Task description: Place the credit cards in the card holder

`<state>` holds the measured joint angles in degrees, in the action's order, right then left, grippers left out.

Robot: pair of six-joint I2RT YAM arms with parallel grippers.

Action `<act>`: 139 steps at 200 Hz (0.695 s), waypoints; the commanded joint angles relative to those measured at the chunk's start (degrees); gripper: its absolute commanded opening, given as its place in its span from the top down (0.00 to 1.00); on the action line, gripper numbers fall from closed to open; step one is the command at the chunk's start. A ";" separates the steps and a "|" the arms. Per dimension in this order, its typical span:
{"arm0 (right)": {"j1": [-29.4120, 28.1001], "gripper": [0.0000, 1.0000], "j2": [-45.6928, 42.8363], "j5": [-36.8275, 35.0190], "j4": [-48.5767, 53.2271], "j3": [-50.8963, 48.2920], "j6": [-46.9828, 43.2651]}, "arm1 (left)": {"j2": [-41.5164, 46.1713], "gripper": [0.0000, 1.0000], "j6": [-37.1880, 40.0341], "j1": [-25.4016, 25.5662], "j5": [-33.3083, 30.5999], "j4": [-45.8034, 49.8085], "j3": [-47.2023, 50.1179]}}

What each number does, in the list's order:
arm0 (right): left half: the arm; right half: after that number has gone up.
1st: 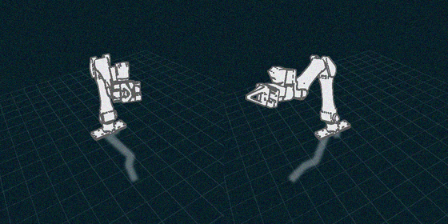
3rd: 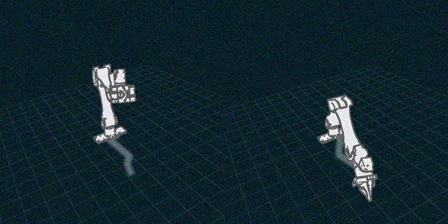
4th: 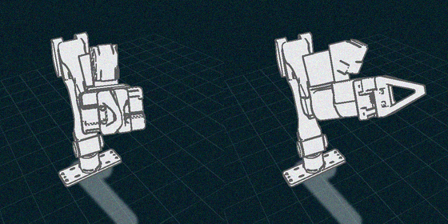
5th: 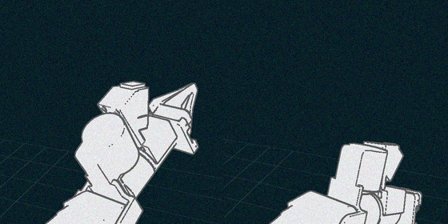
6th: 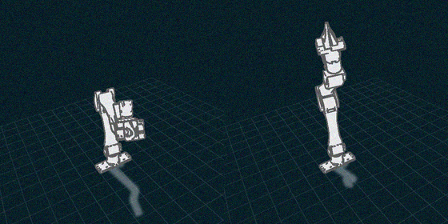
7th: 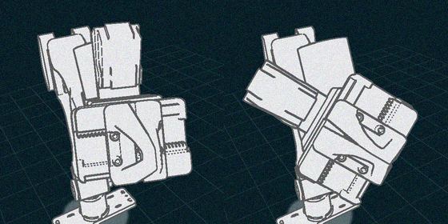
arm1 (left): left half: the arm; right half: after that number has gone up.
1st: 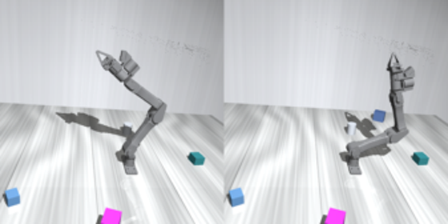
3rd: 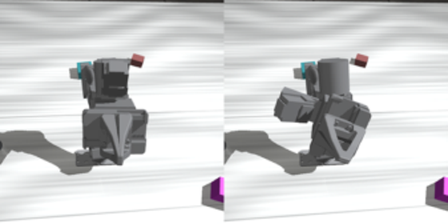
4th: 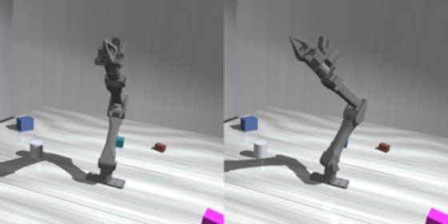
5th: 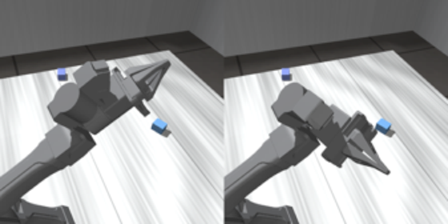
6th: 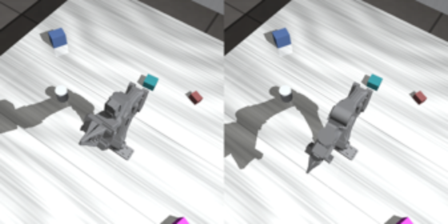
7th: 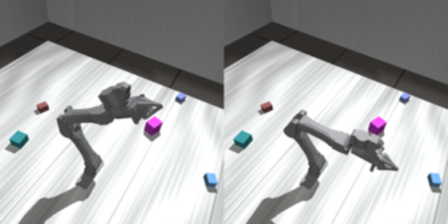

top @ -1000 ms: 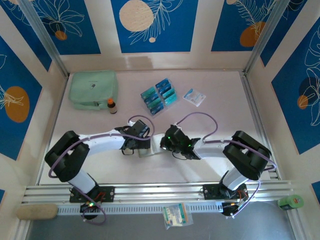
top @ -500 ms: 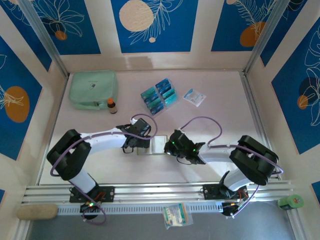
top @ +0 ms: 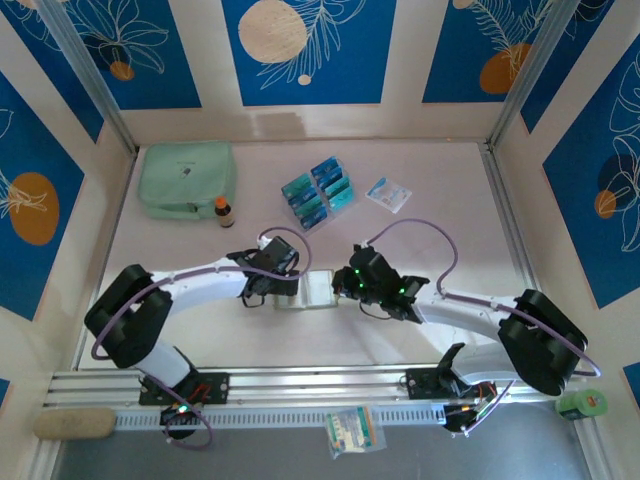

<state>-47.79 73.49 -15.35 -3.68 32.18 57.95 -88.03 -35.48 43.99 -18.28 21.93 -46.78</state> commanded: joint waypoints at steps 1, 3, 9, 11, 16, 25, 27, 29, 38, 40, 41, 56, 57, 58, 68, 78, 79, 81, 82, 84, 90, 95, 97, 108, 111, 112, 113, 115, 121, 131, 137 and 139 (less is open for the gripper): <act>0.59 0.98 -0.21 3.41 2.43 2.38 -4.48 | 2.10 0.00 -0.86 -0.24 -0.53 1.18 1.17; 0.66 0.97 -0.17 3.62 2.45 2.52 -4.73 | 2.17 0.00 -0.87 -0.29 -0.53 1.18 1.21; 0.95 0.96 0.04 4.06 2.44 2.89 -5.54 | 2.24 0.00 -0.73 -0.27 -0.60 1.25 1.26; 1.10 0.95 0.06 4.31 2.47 2.99 -5.80 | 2.25 0.00 -0.73 -0.27 -0.65 1.29 1.30; 1.47 0.94 0.07 4.85 2.65 3.42 -6.40 | 2.29 0.00 -0.73 -0.23 -0.69 1.40 1.26; 2.45 0.91 0.07 5.65 3.16 3.99 -7.39 | 2.25 0.00 -0.64 -0.22 -0.79 1.36 1.34; 2.68 0.90 0.00 5.88 3.22 4.06 -7.52 | 2.25 0.00 -0.64 -0.24 -0.79 1.36 1.39; 2.94 0.89 -0.01 6.22 3.26 4.25 -7.82 | 2.27 0.00 -0.64 -0.22 -0.77 1.34 1.47; 4.05 0.84 -0.10 7.71 3.50 4.83 -8.70 | 2.26 0.00 -0.64 -0.27 -0.78 1.18 1.67; 4.27 0.83 -0.06 8.10 3.57 4.93 -8.81 | 2.25 0.00 -0.66 -0.23 -0.79 1.23 1.69; 4.45 0.82 -0.08 8.30 3.58 4.96 -8.86 | 2.25 0.00 -0.65 -0.27 -0.74 1.20 1.74; 5.45 0.79 0.71 10.78 3.85 6.01 -10.07 | 2.42 0.00 -0.64 -0.27 -0.62 1.01 2.01; 5.48 0.79 0.83 10.96 3.90 6.11 -10.15 | 2.42 0.00 -0.64 -0.29 -0.62 1.01 2.03; 5.50 0.79 0.89 11.09 3.92 6.17 -10.23 | 2.47 0.00 -0.64 -0.25 -0.61 1.01 2.04; 5.43 0.79 2.16 12.72 3.73 6.83 -10.68 | 2.72 0.00 -0.72 -0.24 -0.70 0.93 2.27; 5.02 0.79 3.83 14.26 2.89 7.22 -10.78 | 3.14 0.00 -0.90 -0.30 -0.65 0.79 2.48; 4.96 0.79 3.97 14.41 2.85 7.25 -10.81 | 3.18 0.00 -0.90 -0.26 -0.63 0.77 2.48; 4.81 0.79 4.23 14.59 2.57 7.34 -10.79 | 3.25 0.00 -0.90 -0.29 -0.62 0.79 2.49; 4.76 0.79 4.39 14.71 2.47 7.35 -10.77 | 3.32 0.00 -0.90 -0.30 -0.62 0.81 2.53; 4.58 0.79 4.73 14.84 2.35 7.43 -10.83 | 3.46 0.00 -0.95 -0.24 -0.61 0.76 2.56; 3.94 0.80 5.54 15.00 1.81 7.55 -10.92 | 3.69 0.00 -1.08 -0.26 -0.51 0.74 2.58; 3.59 0.80 6.14 14.85 1.43 7.64 -10.85 | 4.03 0.00 -1.17 -0.30 -0.48 0.74 2.66; 3.41 0.81 6.36 14.72 1.23 7.63 -10.78 | 4.19 0.00 -1.17 -0.24 -0.45 0.81 2.62; 2.74 0.82 7.58 14.77 0.11 7.79 -10.35 | 5.05 0.00 -1.33 -0.25 -0.42 0.84 2.66; 2.56 0.83 7.92 14.87 -0.26 7.76 -10.11 | 5.32 0.00 -1.34 -0.24 -0.37 0.85 2.66; 2.55 0.83 7.99 14.89 -0.35 7.74 -10.08 | 5.41 0.00 -1.34 -0.23 -0.40 0.84 2.66; 2.45 0.83 8.08 14.90 -0.49 7.77 -10.02 | 5.50 0.00 -1.34 -0.22 -0.38 0.84 2.66; 2.38 0.83 8.27 15.02 -0.72 7.80 -9.96 | 5.68 0.00 -1.34 -0.24 -0.42 0.83 2.62; 1.95 0.84 8.86 15.12 -1.25 7.88 -9.65 | 6.21 0.00 -1.34 -0.28 -0.46 0.98 2.51; 1.16 0.85 9.96 15.09 -1.87 8.21 -9.42 | 7.13 0.00 -1.36 -0.34 -0.61 1.33 2.21; 0.68 0.86 10.70 15.08 -2.11 8.48 -9.24 | 7.61 0.00 -1.33 -0.40 -0.60 1.66 1.98; 0.61 0.86 10.92 15.09 -2.23 8.61 -9.26 | 7.78 0.00 -1.34 -0.44 -0.61 1.74 1.92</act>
<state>-45.78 82.37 -2.26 -3.42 38.89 48.64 -83.11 -36.10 43.99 -18.28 21.93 -44.45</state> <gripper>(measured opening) 0.148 0.997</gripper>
